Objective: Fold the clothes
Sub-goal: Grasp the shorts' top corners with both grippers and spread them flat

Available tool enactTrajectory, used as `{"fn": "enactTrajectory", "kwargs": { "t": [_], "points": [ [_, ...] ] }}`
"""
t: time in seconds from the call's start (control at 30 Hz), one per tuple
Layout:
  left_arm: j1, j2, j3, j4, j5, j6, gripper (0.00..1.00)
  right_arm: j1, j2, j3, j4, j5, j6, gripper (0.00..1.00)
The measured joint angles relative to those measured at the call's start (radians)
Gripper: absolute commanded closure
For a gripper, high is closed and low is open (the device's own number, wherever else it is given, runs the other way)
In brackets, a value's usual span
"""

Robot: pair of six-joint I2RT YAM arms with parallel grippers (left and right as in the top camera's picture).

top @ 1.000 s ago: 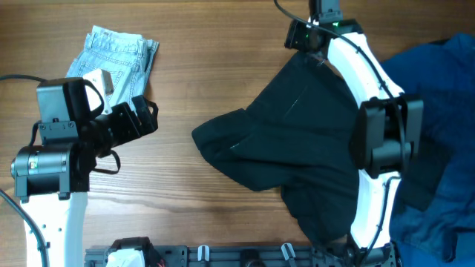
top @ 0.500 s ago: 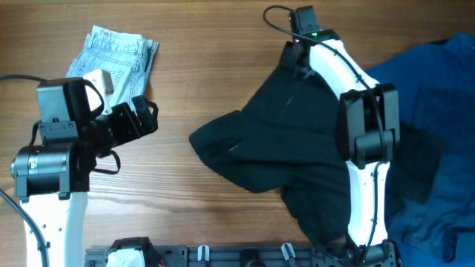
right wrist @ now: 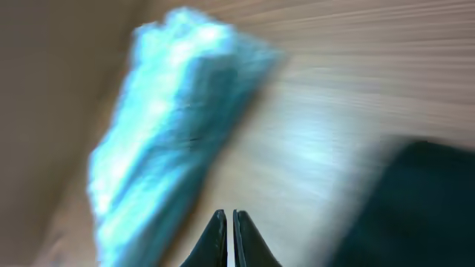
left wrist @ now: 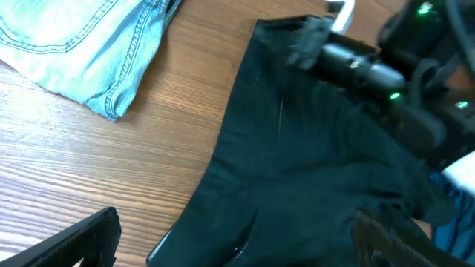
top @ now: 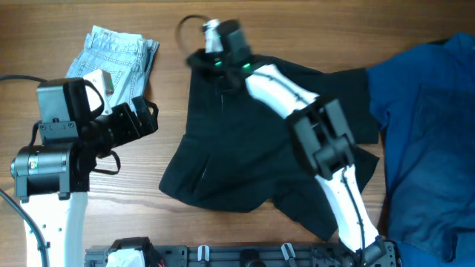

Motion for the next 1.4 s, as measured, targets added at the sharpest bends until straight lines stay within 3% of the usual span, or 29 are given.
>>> {"fn": "enactTrajectory", "kwargs": {
  "t": [0.03,0.07,0.23,0.33,0.5,0.6,0.77,1.0,1.23,1.3,1.4],
  "points": [
    [0.0,0.0,0.0,0.0,0.0,0.0,0.0,0.018,0.0,0.0,0.008,-0.008,0.002,0.55],
    [0.0,0.0,0.0,0.0,0.0,0.0,0.0,0.039,0.0,0.0,0.01,-0.016,0.005,0.5],
    [0.0,0.0,0.0,-0.001,0.0,0.0,0.03,0.01,-0.017,0.0,-0.166,-0.029,-0.04,0.49],
    [0.0,0.0,0.0,0.0,0.001,-0.001,0.52,-0.129,-0.106,-0.01,-0.431,0.031,-0.093,0.53],
    [-0.017,0.034,0.002,0.042,0.019,0.019,0.79,-0.392,-0.327,-0.003,-0.792,0.151,-0.142,0.57],
    [-0.094,0.154,0.008,0.099,0.055,0.044,0.91,-0.478,-0.393,0.002,-0.938,0.17,-0.153,0.57],
    [-0.219,0.473,0.009,0.343,0.094,0.075,0.94,-0.507,-0.401,0.001,-1.025,0.095,-0.257,0.52],
    [-0.267,0.885,0.01,0.745,0.188,0.086,0.96,-0.507,-0.487,0.001,-1.101,0.027,-0.336,0.5],
    [-0.267,1.034,0.025,0.883,0.229,0.079,0.96,-0.507,-0.578,0.001,-1.152,0.072,-0.358,0.38],
    [-0.275,1.038,0.041,0.867,0.175,0.027,0.96,-0.507,-0.578,0.0,-1.169,0.148,-0.344,0.27],
    [-0.29,1.035,0.071,0.822,0.035,-0.032,0.96,-0.507,-0.578,-0.008,-1.167,0.242,-0.315,0.24]
  ]
}}
